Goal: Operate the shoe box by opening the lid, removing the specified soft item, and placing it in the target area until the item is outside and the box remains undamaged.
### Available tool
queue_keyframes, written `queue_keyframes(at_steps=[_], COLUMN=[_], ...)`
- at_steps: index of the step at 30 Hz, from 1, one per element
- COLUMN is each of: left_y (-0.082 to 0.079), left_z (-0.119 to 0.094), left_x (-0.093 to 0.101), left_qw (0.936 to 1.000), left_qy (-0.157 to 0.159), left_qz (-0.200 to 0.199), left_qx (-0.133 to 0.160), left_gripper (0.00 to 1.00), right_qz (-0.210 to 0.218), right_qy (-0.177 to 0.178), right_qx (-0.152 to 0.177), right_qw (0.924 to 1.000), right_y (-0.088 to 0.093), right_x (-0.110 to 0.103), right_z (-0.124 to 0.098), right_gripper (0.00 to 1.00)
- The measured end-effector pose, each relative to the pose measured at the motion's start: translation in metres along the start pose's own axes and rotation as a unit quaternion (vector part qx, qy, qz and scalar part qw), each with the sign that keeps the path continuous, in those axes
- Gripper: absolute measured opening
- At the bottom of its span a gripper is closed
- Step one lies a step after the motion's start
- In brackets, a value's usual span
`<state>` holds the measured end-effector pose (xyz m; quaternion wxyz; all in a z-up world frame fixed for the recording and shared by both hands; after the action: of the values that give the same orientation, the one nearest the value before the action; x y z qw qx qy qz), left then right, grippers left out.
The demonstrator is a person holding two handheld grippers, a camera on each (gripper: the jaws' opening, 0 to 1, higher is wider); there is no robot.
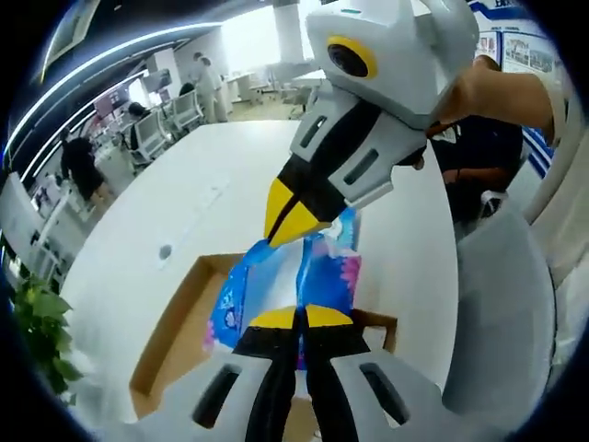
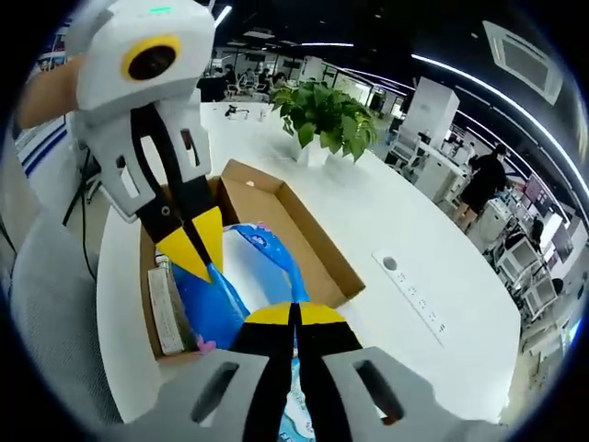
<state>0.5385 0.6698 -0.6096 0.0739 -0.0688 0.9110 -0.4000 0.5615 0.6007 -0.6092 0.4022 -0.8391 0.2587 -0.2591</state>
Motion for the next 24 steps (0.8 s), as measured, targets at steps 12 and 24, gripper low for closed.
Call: queue_keyframes(at_steps=[12,24], left_y=[-0.027,-0.049], left_z=[0.033,0.064], left_x=[0.017,0.028], left_qw=[0.9994,0.9984], left_qy=[0.03,0.053], left_qz=[0.014,0.014], left_qx=[0.006,0.014], left_gripper=[0.0,0.0], right_qz=[0.015,0.029], right_qy=[0.015,0.028], right_qx=[-0.017,-0.031], right_qw=[0.9996,0.9987], right_y=[0.031,0.061], right_x=[0.019,0.04], right_z=[-0.028,-0.05], right_gripper=[0.0,0.0])
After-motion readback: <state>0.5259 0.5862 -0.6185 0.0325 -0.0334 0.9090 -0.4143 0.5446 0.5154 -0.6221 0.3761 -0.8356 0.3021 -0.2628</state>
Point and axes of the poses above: the point that each gripper's makers call its tool centre point, and the gripper's own axes: z roughly forward along the fingers, x roughly to its right, y roughly out of its underside, the point moved 3 cm from there along -z, roughly backward along the fingers, and after that the axes turned 6 degrees about x, right-handed, at the moved point
